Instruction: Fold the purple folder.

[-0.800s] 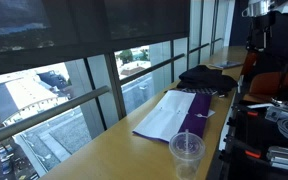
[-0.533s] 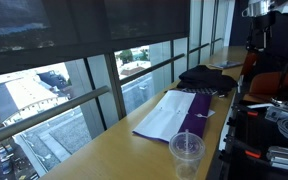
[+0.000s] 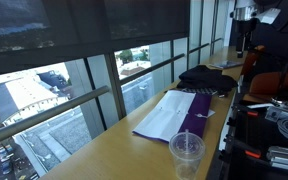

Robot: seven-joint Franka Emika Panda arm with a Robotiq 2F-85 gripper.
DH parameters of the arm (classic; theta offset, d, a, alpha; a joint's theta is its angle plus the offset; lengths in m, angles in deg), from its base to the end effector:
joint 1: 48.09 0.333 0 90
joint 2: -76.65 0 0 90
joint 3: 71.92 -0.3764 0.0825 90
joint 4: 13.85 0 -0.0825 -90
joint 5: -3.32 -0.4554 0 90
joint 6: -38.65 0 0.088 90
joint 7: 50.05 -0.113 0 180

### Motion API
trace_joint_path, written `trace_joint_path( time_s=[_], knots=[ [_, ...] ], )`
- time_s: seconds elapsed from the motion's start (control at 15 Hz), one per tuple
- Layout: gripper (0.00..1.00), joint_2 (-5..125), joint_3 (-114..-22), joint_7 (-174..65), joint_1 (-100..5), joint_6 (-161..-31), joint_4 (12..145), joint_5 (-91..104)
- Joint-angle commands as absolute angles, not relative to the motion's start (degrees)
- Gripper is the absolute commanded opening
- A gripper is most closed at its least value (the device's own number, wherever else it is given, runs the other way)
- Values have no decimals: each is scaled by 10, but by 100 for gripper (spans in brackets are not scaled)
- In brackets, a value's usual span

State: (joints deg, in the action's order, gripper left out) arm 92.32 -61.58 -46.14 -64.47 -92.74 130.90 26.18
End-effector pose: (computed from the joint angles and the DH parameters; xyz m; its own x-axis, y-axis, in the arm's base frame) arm 0.4220 -0.2233 0.3843 0.9910 -0.1337 -0.0091 -0.1270 -0.9584 0.2555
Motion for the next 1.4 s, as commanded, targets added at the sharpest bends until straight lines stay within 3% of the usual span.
trace_joint_path(
  time_s=[0.0,0.53,1.33],
  knots=[
    [100,784,-604,-438,-618,-984,1194,203],
    [100,527,-653,-244,-639,-956,917,-42],
    [100,222,-741,-222,-677,-837,571,-55]
  ],
)
